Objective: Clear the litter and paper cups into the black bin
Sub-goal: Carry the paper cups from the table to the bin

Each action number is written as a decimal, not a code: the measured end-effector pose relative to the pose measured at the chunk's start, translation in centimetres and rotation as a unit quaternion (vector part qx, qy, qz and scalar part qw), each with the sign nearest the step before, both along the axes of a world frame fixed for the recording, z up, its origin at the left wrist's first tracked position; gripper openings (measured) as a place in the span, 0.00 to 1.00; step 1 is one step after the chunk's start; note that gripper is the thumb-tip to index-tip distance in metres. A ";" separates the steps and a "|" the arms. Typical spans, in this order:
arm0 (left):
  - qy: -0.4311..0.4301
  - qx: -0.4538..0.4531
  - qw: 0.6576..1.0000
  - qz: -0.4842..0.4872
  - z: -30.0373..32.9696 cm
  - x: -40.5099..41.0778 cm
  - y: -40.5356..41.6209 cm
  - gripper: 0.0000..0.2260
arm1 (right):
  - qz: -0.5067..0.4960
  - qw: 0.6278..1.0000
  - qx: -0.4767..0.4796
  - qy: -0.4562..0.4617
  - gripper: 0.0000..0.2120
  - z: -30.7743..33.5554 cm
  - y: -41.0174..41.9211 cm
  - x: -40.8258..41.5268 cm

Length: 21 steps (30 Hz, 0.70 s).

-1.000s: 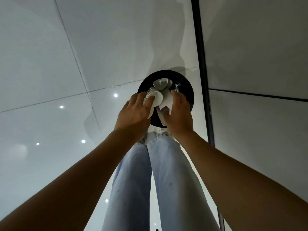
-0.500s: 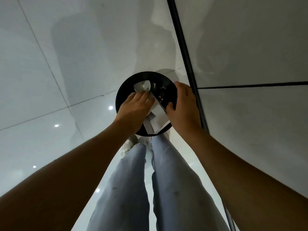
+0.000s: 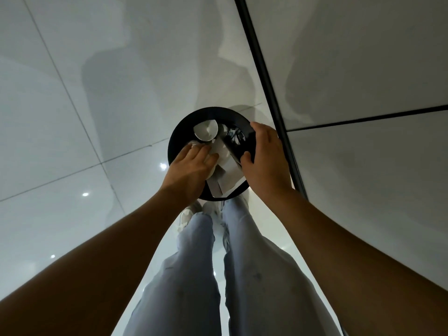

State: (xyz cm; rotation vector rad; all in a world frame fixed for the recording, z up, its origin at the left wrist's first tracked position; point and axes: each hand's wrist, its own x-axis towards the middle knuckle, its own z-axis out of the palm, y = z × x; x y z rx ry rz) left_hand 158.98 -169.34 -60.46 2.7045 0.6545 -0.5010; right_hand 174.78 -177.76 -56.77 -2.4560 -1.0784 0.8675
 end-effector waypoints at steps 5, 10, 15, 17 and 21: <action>0.039 0.025 0.999 0.007 -1.0 0.3 0.4 0.27 | 0.004 1.000 0.005 0.000 0.28 -0.2 0.0 0.0; 0.062 0.016 0.998 0.008 -1.6 0.2 0.5 0.32 | -0.001 1.000 0.009 0.004 0.28 -0.2 0.1 0.2; 0.036 -0.037 0.994 0.096 1.5 -1.3 0.1 0.32 | 0.010 1.000 -0.006 0.010 0.28 2.2 -0.2 -0.6; 0.025 -0.055 0.985 0.159 3.9 -2.1 0.0 0.30 | 0.020 1.000 -0.008 0.010 0.28 4.1 -0.3 -1.1; 0.017 -0.067 0.971 0.227 10.6 -3.8 -0.1 0.27 | 0.051 0.998 -0.026 0.018 0.28 9.5 0.0 -2.5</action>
